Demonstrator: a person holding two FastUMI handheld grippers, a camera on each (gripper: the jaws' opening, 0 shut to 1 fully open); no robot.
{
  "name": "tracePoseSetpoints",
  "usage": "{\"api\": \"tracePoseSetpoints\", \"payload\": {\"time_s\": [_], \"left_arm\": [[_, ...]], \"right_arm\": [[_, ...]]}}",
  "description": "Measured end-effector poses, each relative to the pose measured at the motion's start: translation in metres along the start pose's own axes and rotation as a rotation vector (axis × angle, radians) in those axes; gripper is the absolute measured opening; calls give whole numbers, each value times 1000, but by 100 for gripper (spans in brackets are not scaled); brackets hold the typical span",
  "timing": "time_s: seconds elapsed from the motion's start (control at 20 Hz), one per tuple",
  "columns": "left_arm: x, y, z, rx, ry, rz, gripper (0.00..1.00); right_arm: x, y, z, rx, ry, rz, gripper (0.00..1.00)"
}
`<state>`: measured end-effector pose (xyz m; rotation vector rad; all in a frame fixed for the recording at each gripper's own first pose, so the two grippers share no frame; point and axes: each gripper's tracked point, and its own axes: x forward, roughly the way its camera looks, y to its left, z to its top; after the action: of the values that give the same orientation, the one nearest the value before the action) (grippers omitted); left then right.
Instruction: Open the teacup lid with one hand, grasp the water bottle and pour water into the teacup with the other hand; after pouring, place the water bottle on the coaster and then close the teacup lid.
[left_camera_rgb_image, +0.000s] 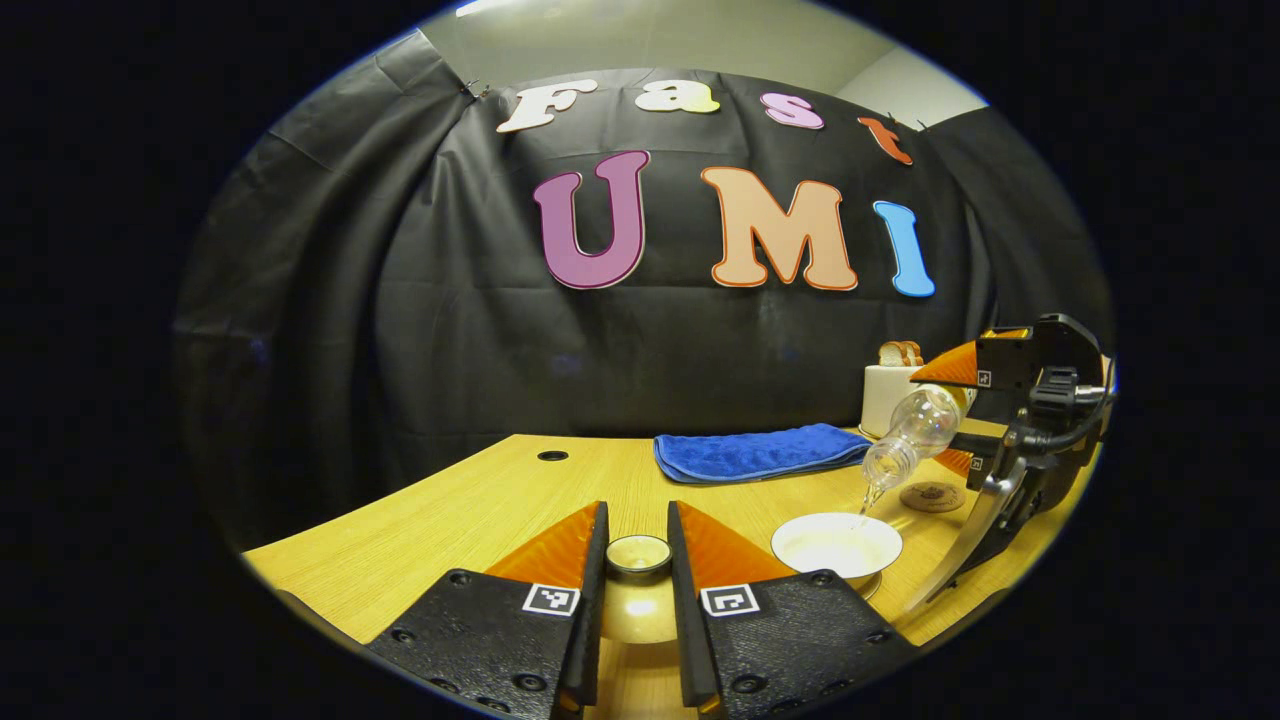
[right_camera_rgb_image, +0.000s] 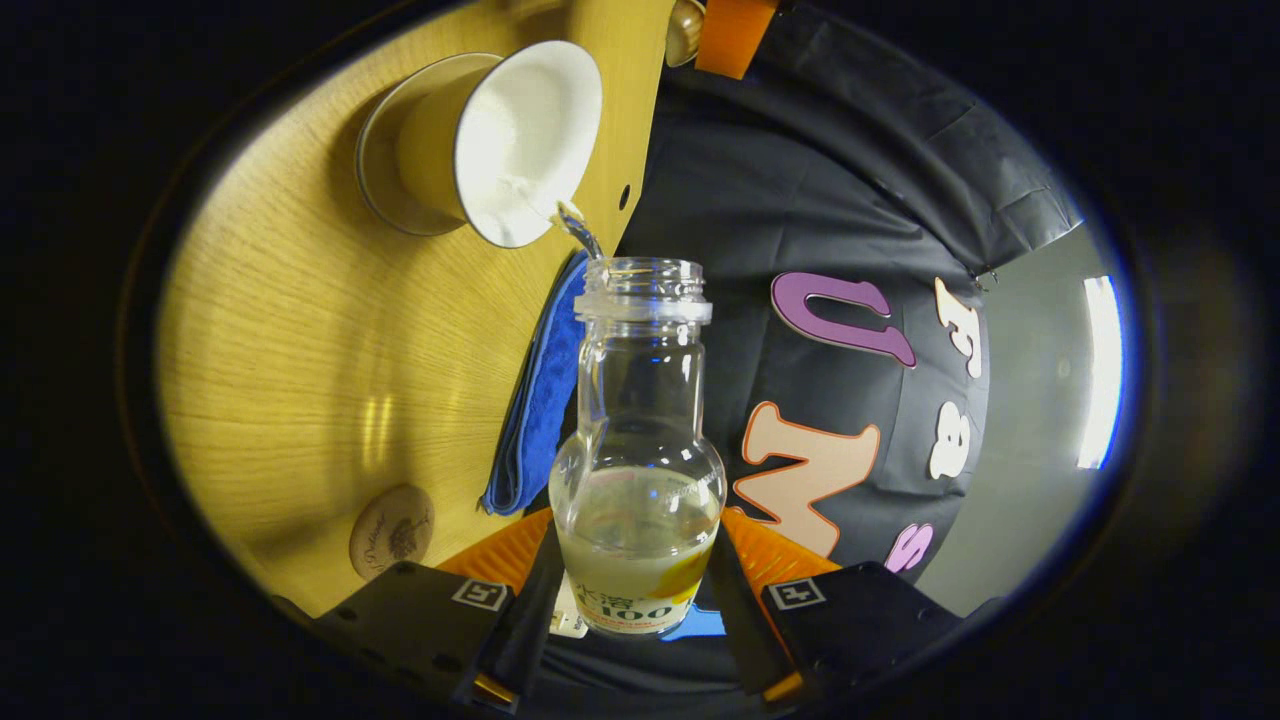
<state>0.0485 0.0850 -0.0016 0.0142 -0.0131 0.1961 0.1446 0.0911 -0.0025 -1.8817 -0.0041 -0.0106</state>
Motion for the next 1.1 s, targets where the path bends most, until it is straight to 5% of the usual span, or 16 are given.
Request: {"api": "tracePoseSetpoints", "payload": {"time_s": [1.1], "left_arm": [[0,-2,-1,0,-1,-9,29]], "right_arm": [[-19,-24,19,-250,-103,-228,77]]}}
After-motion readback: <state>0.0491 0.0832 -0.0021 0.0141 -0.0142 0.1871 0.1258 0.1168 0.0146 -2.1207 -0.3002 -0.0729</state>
